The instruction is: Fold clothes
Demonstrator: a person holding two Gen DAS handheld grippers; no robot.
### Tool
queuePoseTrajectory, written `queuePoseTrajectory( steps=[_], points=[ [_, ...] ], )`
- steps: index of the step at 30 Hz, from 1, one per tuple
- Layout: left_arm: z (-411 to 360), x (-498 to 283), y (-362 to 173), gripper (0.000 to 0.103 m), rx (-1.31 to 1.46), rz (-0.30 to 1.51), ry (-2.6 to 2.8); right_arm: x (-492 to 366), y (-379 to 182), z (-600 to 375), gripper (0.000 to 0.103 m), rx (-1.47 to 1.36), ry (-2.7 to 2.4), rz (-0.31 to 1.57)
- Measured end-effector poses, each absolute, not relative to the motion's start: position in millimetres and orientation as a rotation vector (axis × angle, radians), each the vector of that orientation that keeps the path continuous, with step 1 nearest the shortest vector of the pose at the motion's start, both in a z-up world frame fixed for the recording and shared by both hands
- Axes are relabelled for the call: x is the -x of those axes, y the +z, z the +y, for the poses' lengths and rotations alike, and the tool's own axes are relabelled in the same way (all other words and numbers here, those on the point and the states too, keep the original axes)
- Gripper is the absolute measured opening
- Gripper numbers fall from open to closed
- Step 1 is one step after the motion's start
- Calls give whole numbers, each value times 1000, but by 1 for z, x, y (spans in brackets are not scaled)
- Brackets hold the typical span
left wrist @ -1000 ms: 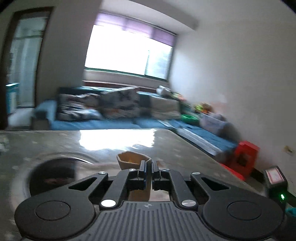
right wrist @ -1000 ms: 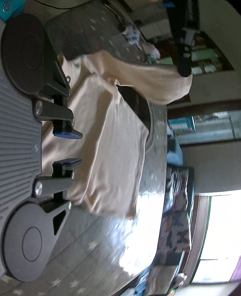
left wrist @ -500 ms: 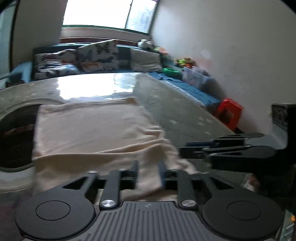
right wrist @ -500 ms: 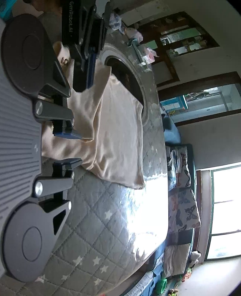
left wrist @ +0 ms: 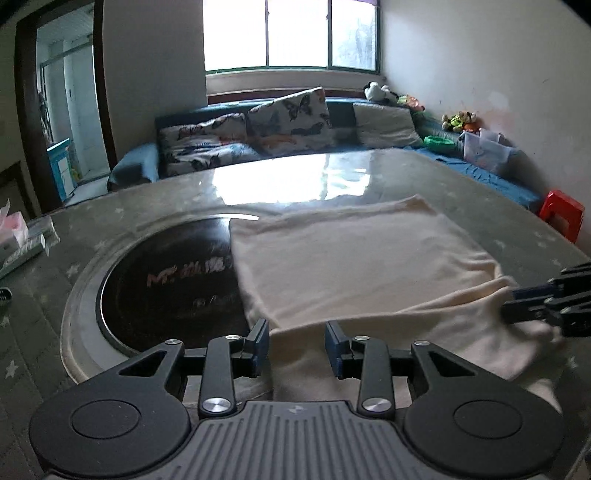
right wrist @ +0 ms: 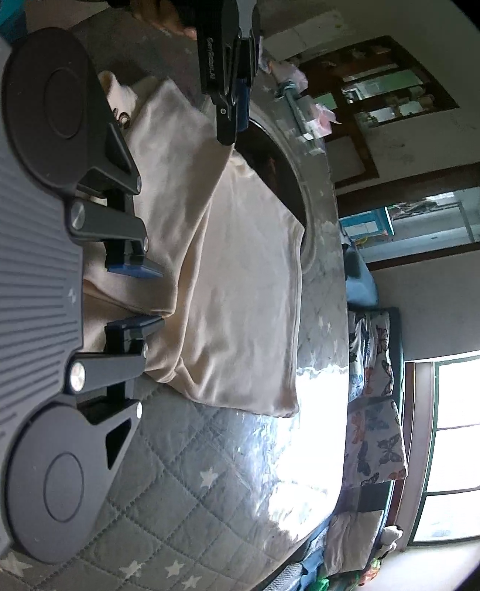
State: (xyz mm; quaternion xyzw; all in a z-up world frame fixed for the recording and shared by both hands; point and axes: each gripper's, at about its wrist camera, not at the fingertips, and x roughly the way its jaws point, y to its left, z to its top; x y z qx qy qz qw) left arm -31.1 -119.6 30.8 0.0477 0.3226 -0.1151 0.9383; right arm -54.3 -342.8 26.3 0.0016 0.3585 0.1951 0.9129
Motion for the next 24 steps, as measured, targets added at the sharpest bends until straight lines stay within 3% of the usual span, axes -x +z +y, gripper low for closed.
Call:
queuePoseTrajectory(
  steps=[3, 5, 9, 24],
  points=[
    [-117, 30, 25, 36, -89, 664, -229, 54, 26, -342, 10, 1, 394, 740],
    [-116, 30, 24, 32, -86, 658, -229, 53, 27, -343, 8, -5, 390, 737],
    [-117, 32, 23, 10, -95, 645, -210, 55, 35, -342, 3, 8, 388, 704],
    [-114, 37, 27, 11, -44, 636, -170, 50, 34, -346, 5, 21, 323, 683]
  ],
)
